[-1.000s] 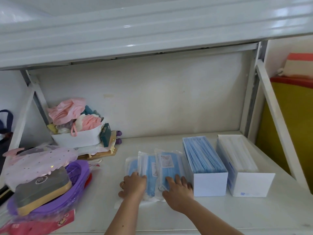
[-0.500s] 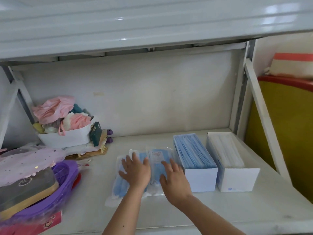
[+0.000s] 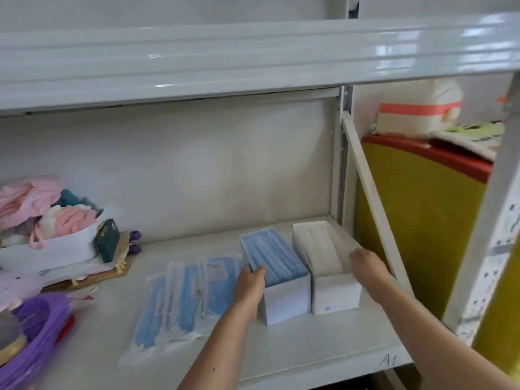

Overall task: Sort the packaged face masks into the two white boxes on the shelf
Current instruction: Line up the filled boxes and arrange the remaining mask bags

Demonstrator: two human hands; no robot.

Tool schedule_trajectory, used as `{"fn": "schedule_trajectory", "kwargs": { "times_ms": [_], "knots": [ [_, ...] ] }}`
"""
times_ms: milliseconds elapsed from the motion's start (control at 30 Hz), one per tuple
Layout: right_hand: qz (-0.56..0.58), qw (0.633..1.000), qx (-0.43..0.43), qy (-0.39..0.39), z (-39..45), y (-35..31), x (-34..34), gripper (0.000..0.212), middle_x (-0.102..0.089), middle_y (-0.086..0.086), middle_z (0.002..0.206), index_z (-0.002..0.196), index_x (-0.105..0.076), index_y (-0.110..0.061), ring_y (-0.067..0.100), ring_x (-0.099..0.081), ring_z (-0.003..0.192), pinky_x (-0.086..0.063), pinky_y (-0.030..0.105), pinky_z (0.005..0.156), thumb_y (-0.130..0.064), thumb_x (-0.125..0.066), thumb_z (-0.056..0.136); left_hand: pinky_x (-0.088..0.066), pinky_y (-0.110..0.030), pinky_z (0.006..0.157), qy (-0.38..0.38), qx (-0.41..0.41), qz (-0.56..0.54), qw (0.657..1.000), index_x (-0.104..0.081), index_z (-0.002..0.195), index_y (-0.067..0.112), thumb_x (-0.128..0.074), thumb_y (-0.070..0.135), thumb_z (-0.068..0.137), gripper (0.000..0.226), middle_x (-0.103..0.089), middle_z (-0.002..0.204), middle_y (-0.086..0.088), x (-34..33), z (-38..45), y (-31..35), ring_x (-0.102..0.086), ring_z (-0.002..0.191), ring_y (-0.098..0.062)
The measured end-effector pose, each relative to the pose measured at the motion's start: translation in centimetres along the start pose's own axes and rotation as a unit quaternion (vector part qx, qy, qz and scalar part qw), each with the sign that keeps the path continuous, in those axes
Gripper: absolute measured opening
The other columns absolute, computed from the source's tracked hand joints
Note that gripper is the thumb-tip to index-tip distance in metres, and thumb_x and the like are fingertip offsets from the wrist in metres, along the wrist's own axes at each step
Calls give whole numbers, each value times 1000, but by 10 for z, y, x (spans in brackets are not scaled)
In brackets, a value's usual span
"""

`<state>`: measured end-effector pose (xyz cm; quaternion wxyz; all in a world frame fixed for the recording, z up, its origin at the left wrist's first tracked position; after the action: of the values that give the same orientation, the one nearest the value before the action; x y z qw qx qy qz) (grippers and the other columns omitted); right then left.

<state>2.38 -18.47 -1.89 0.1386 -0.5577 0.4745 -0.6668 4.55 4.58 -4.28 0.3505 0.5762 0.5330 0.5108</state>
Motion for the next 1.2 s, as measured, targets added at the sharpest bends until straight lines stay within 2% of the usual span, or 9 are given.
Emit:
{"fn": "schedule_trajectory", "kwargs": {
  "times_ms": [67, 200, 267, 333, 567, 767, 933, 1067, 1200],
  "knots": [
    [63, 997, -30, -42, 8, 13, -3, 36, -50, 25, 134, 130, -49, 5, 39, -48, 124, -40, 43, 102, -4, -36, 98, -49, -40, 87, 2, 5, -5, 1000, -53, 123, 12, -41, 22, 96, 31, -63, 115, -11, -3, 3, -1, -61, 103, -28],
    [124, 991, -43, -27, 19, 27, -6, 40, -51, 18, 133, 136, -48, -9, 34, -52, 114, -45, 45, 101, -6, -35, 99, -53, -39, 74, 12, 17, -37, 999, -60, 108, 14, -37, 11, 94, 27, -68, 104, -13, -1, 11, -2, -66, 95, -32],
    [136, 989, -48, -32, 19, 24, -9, 39, -53, 16, 130, 135, -51, -14, 29, -53, 106, -47, 43, 99, -9, -34, 100, -56, -45, 75, 9, 19, -55, 998, -63, 102, 14, -37, 8, 91, 29, -70, 99, -14, 2, 17, -4, -68, 91, -35],
    [145, 987, -50, -47, 20, 18, -15, 38, -53, 14, 131, 134, -52, -15, 29, -53, 109, -46, 44, 101, -12, -35, 100, -55, -50, 77, 10, 18, -71, 997, -66, 96, 15, -36, 7, 90, 32, -71, 95, -16, 5, 22, -6, -69, 88, -36],
    [123, 989, -30, -78, 11, 3, -35, 39, -50, 11, 134, 136, -49, -16, 29, -51, 116, -45, 43, 103, -15, -32, 101, -49, -34, 63, 53, 15, -68, 996, -64, 83, 15, -32, 7, 92, 34, -68, 84, -14, 20, 21, -4, -63, 71, -28],
    [106, 992, -18, -69, 11, 10, -30, 39, -51, 12, 134, 135, -51, -16, 31, -50, 120, -44, 46, 105, -12, -33, 100, -48, -34, 67, 107, 6, -50, 993, -64, 95, 11, -27, 3, 91, 39, -64, 84, -10, 25, 25, -5, -63, 82, -31],
    [97, 993, -8, -69, 9, 11, -30, 39, -52, 11, 132, 135, -51, -16, 30, -52, 115, -46, 45, 102, -13, -33, 100, -42, -25, 56, 105, -8, -52, 993, -62, 88, 7, -27, 2, 92, 36, -61, 77, -9, 17, 24, -4, -57, 70, -25],
    [99, 993, -10, -64, 12, 13, -28, 38, -53, 9, 122, 134, -51, -14, 29, -52, 112, -47, 43, 100, -13, -33, 100, -44, -26, 59, 101, -16, -47, 994, -63, 92, 8, -28, 5, 94, 35, -64, 88, -12, 11, 24, -3, -60, 79, -27],
    [90, 995, -1, -52, 16, 12, -29, 39, -52, 12, 132, 135, -50, -12, 29, -52, 114, -47, 41, 100, -11, -32, 101, -45, -25, 60, 98, -24, -30, 994, -63, 95, 9, -27, 7, 96, 35, -65, 94, -12, 8, 24, -4, -60, 81, -25]
  ]
}}
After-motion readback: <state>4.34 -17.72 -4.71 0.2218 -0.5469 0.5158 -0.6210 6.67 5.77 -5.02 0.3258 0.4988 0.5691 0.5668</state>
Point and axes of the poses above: each hand's wrist, its own z-axis towards the middle knuckle, its own x-axis out of the back of the hand, y = z × x, the point moved 3 cm from there along z, towards the middle knuckle
